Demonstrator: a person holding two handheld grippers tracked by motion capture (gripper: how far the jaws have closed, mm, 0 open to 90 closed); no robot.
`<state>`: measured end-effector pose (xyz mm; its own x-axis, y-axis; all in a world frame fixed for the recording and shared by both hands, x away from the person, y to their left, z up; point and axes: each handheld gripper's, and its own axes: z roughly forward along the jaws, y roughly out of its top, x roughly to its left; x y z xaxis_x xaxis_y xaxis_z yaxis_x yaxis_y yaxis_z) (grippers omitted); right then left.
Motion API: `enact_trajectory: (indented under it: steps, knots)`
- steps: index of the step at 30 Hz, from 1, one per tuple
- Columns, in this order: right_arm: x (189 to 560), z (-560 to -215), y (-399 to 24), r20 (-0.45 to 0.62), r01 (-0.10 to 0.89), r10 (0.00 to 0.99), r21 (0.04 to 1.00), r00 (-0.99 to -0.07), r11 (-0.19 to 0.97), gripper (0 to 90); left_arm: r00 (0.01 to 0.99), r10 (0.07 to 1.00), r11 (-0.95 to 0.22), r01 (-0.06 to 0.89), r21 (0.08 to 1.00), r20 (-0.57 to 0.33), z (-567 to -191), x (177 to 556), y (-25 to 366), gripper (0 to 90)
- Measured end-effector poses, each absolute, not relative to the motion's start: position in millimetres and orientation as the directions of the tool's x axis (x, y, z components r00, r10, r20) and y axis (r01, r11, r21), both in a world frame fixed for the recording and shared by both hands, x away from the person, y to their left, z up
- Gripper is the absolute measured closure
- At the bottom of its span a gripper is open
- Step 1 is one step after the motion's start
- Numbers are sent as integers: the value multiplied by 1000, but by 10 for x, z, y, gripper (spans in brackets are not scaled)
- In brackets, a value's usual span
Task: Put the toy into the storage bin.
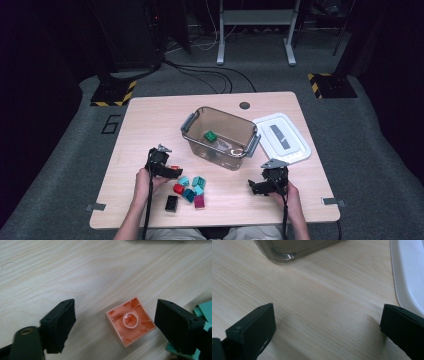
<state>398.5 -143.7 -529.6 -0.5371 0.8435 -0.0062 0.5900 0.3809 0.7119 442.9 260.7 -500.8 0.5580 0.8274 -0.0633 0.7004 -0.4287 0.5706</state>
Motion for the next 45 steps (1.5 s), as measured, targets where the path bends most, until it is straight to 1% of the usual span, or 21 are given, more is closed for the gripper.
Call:
enact_trajectory:
  steps: [1,2,3,5,8,10,11,13,17,24,45]
  knots:
    - [3985,-5296,-1436,-5,591,844,712,-536,380,0,564,824,-436,698,568,-61,-5009,4420,2600,281]
    - [3984,-5296,-1436,-4,592,845,711,-535,379,0,570,820,-444,693,568,-54,-5009,4407,2594,284]
    - [3985,-5296,-1437,-6,591,844,712,-537,380,0,574,817,-452,690,566,-48,-5008,4401,2593,341]
    - [3985,-5296,-1437,-6,590,843,712,-537,381,0,573,818,-452,689,567,-44,-5012,4382,2585,386]
    - [3985,-5296,-1437,-6,590,844,712,-537,381,0,580,814,-461,680,570,-34,-5018,4371,2601,479]
    - [3985,-5296,-1437,-6,590,844,712,-537,381,0,578,815,-455,682,572,-42,-5021,4368,2614,502]
    - [3985,-5296,-1437,-6,590,843,712,-537,381,0,579,814,-452,681,576,-45,-5024,4364,2619,542]
    - [3984,-5296,-1437,-5,591,844,712,-536,380,0,576,816,-451,682,577,-43,-5019,4359,2625,577]
    - [3983,-5296,-1435,-3,593,845,711,-535,378,0,582,813,-459,673,580,-31,-5011,4359,2636,582]
    - [3983,-5296,-1435,-4,593,845,711,-534,378,0,590,806,-457,665,591,-40,-4951,4347,2636,585]
    - [3985,-5296,-1436,-6,592,845,711,-535,379,0,620,785,-486,613,623,3,-4524,4318,2634,586]
